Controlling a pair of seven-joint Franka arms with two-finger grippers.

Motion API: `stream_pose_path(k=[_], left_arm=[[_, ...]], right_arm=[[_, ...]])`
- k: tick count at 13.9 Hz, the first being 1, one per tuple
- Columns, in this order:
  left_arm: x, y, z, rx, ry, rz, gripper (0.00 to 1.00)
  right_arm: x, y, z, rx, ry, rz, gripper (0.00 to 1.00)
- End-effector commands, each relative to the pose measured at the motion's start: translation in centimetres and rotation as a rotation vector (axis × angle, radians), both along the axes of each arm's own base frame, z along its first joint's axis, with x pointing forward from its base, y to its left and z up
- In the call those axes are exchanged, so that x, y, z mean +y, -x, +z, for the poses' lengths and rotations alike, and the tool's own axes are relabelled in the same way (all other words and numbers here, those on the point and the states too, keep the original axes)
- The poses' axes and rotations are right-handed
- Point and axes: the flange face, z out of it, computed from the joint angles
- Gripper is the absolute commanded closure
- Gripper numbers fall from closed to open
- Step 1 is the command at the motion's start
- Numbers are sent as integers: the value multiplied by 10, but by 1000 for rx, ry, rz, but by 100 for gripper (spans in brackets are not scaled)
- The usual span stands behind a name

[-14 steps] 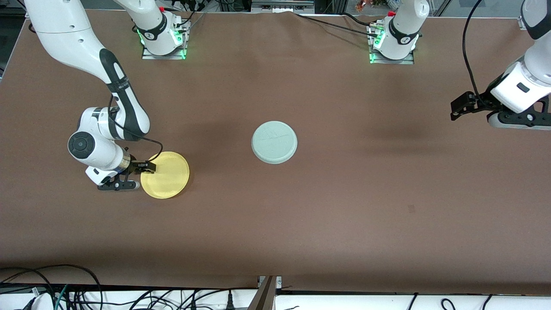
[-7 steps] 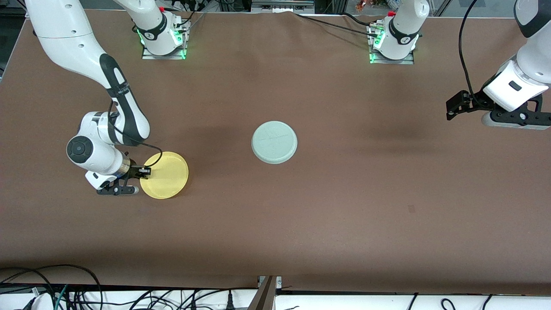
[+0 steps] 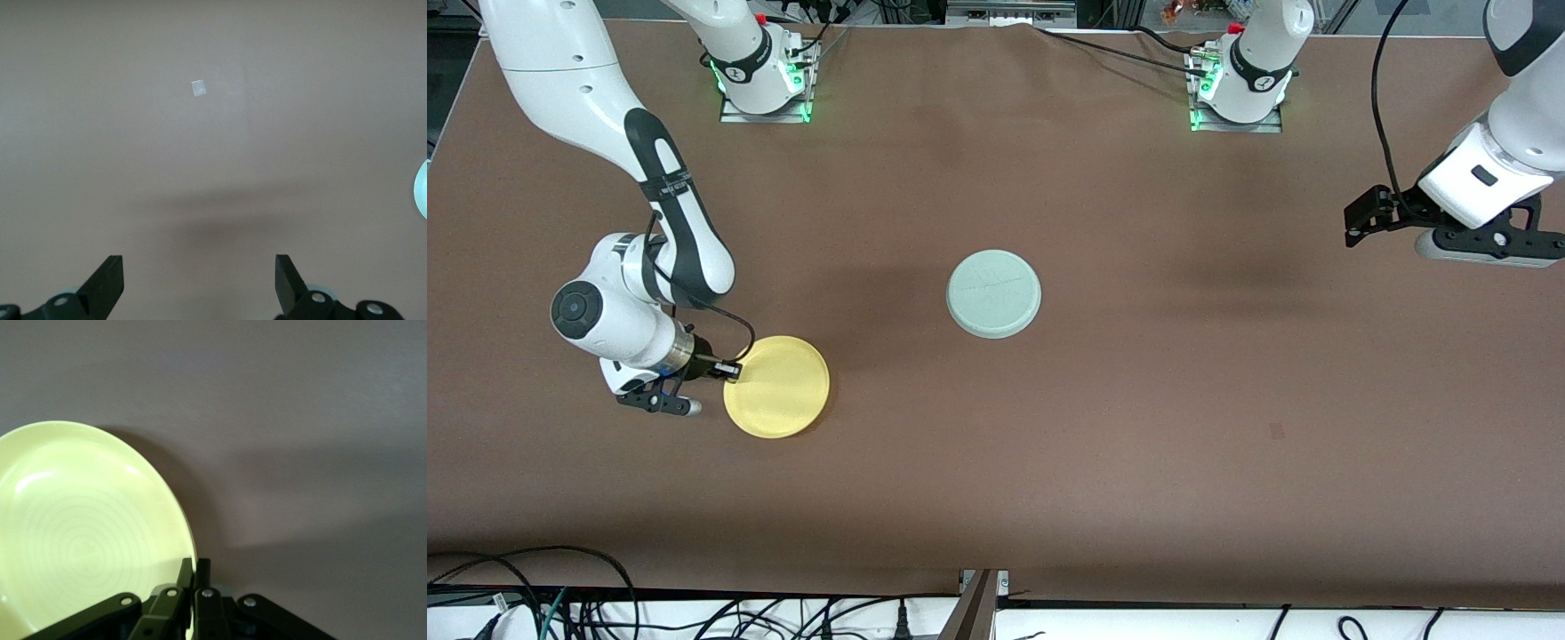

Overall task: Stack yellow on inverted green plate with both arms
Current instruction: 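Grasp the yellow plate rim with the right gripper, then carry the yellow plate with the right gripper onto the green plate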

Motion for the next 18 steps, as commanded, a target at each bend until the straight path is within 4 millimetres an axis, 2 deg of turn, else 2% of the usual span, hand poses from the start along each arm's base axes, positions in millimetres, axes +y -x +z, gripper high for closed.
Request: stream_pose_path(k=[1, 4, 7, 9, 11, 12, 14, 18], left_arm=[[-8, 6, 10, -10, -23, -33, 0], [-11, 8, 9, 6, -25, -34, 0], [-12, 8, 13, -1, -24, -35, 0], [-13, 7, 14, -3, -24, -34, 0], [-13, 7, 13, -2, -24, -32, 0], [-13, 7, 13, -2, -24, -32, 0], [-12, 8, 13, 3, -24, -33, 0], [-12, 8, 12, 5, -24, -32, 0]], right_arm=[[26, -3, 22, 36, -57, -44, 100], [63, 0, 59, 39, -102, -140, 100], [127, 15, 87, 60, -165, -193, 100], [176, 39, 104, 121, -191, -200, 100], [225, 75, 114, 145, -210, -202, 100], [251, 97, 115, 134, -225, -208, 100], [281, 134, 97, 88, -258, -253, 100], [325, 184, 58, 90, -269, -216, 100]])
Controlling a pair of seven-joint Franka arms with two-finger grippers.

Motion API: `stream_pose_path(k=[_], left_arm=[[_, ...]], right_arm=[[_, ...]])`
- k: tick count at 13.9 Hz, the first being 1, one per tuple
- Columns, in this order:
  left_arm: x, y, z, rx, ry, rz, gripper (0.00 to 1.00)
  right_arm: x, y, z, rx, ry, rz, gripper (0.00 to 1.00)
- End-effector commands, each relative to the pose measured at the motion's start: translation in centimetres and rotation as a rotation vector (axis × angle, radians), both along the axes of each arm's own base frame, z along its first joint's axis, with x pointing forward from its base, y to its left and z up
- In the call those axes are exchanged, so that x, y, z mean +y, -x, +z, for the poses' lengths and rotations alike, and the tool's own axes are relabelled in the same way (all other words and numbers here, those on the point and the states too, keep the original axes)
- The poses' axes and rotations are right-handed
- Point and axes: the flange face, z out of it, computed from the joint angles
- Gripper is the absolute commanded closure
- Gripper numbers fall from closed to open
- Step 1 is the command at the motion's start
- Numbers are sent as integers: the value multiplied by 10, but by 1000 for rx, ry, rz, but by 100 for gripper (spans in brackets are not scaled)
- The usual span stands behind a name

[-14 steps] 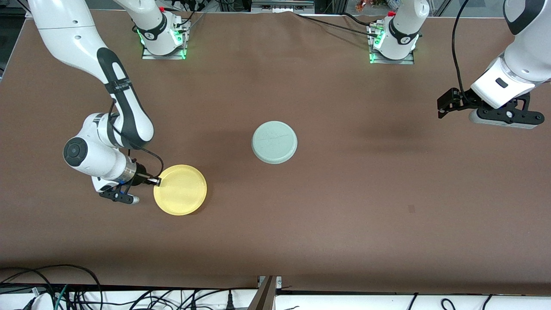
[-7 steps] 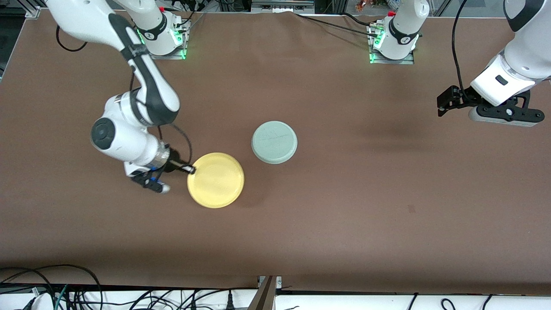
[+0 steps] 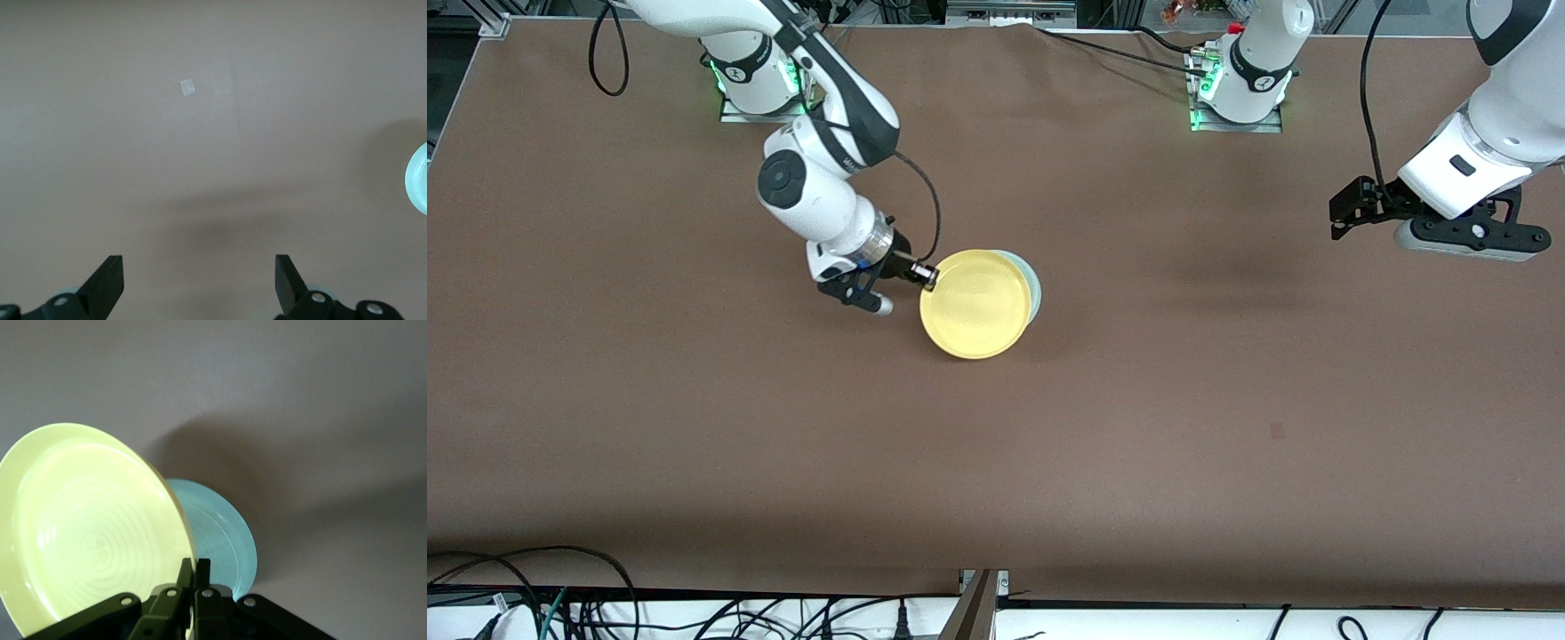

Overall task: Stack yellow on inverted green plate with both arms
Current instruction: 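Carry the yellow plate with the right gripper onto the green plate, then lower the yellow plate onto the green plate with the right gripper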

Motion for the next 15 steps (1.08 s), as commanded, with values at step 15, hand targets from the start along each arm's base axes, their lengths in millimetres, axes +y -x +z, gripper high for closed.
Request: stream_pose_path(k=[15], left_arm=[[3, 5, 9, 13, -22, -8, 0]], right_arm=[[30, 49, -77, -31, -23, -13, 100]])
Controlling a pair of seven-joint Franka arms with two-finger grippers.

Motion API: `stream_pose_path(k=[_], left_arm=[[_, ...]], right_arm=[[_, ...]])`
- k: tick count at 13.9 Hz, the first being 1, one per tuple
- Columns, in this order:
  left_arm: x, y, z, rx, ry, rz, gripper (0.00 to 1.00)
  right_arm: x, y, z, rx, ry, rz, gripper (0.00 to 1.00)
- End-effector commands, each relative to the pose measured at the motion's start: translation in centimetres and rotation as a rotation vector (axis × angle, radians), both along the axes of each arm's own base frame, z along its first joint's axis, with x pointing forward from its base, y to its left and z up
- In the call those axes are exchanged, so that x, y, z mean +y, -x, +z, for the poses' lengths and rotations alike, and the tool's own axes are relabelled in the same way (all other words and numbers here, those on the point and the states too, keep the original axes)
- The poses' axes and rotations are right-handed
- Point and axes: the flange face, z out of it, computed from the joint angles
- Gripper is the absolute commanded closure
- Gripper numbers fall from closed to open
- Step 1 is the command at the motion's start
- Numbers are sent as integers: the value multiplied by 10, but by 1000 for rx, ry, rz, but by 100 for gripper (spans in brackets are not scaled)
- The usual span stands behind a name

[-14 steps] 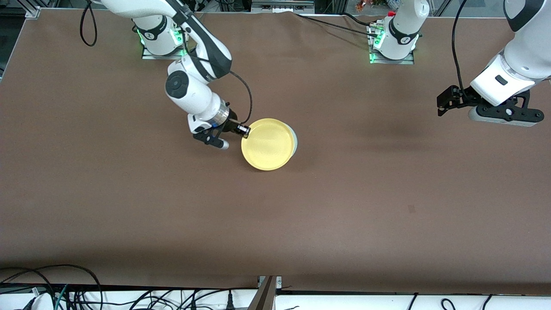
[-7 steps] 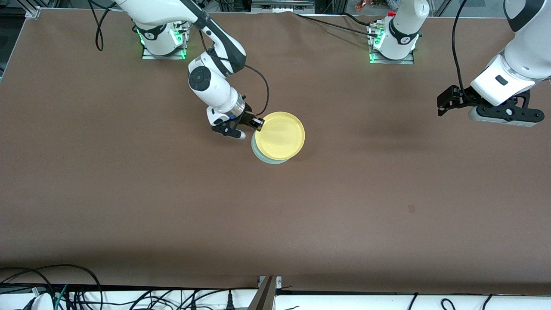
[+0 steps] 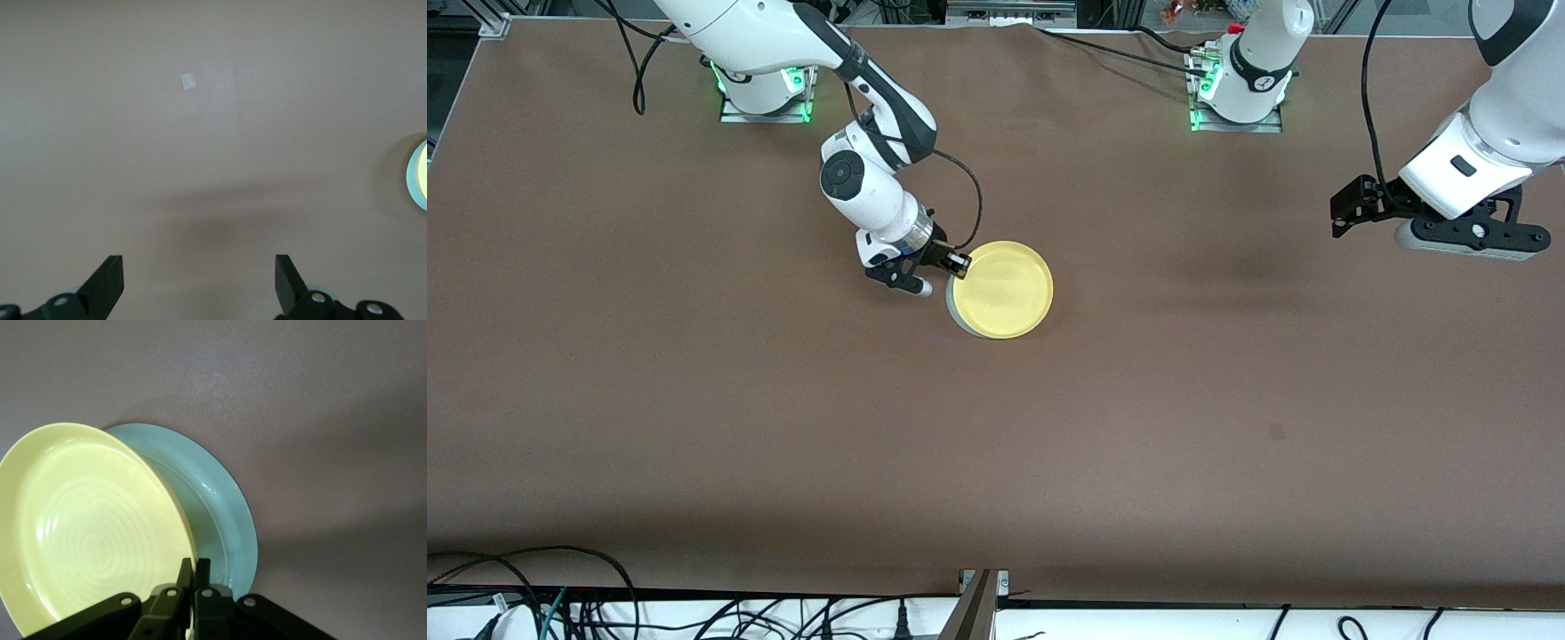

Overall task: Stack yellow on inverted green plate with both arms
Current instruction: 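Lower the yellow plate onto the green plate with the right gripper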

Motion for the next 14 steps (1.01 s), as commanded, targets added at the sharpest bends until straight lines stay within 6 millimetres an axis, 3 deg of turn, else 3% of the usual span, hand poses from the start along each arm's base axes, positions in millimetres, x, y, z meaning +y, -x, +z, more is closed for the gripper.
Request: stream_pose_path(k=[1, 6, 12, 14], left_arm=[[-1, 4, 10, -1, -21, -14, 0], [1, 5, 10, 6, -20, -18, 0], [-8, 7, 11, 4, -22, -35, 0], [-8, 7, 11, 4, -22, -34, 0]], right_arm=[[-3, 9, 1, -4, 6, -5, 100], [-12, 23, 1, 1, 31, 9, 100], [-16, 22, -2, 7, 36, -1, 100], [-18, 16, 0, 9, 30, -29, 32]])
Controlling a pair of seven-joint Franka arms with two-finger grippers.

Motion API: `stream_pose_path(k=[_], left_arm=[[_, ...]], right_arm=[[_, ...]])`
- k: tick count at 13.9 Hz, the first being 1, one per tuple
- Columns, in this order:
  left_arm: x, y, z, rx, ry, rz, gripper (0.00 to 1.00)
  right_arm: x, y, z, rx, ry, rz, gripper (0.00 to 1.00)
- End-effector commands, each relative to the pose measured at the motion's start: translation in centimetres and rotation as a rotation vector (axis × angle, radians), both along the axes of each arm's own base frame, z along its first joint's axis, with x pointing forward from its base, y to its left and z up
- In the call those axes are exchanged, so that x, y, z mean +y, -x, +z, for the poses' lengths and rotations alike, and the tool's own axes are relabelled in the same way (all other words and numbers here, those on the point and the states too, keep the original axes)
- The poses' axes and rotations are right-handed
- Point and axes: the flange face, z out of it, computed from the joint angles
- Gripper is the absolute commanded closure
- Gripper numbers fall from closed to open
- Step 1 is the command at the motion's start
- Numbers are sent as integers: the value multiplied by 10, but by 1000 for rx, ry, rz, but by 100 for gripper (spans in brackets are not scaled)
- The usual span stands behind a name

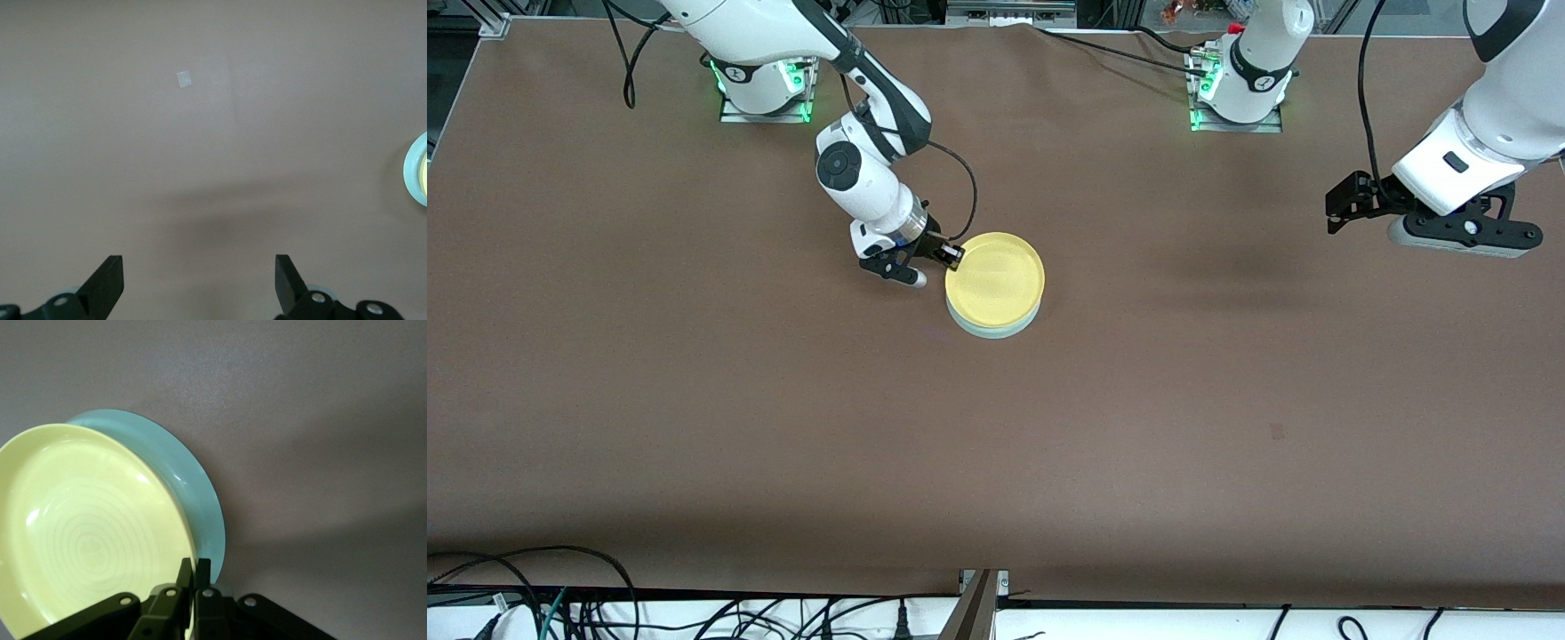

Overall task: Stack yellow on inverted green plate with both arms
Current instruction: 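Lower the yellow plate onto the green plate with the right gripper, then open the right gripper and withdraw it from the plates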

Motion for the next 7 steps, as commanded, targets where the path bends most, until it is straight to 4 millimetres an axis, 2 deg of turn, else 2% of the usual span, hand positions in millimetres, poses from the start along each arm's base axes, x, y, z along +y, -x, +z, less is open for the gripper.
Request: stream_pose_path(k=[1, 4, 7], left_arm=[[7, 6, 10, 13, -22, -4, 0], [8, 8, 9, 29, -24, 3, 0], [10, 10, 9, 43, -26, 7, 0]], right_arm=[[-10, -5, 3, -6, 4, -42, 1], [-17, -18, 14, -30, 3, -57, 0], [-27, -27, 44, -36, 23, -59, 0]])
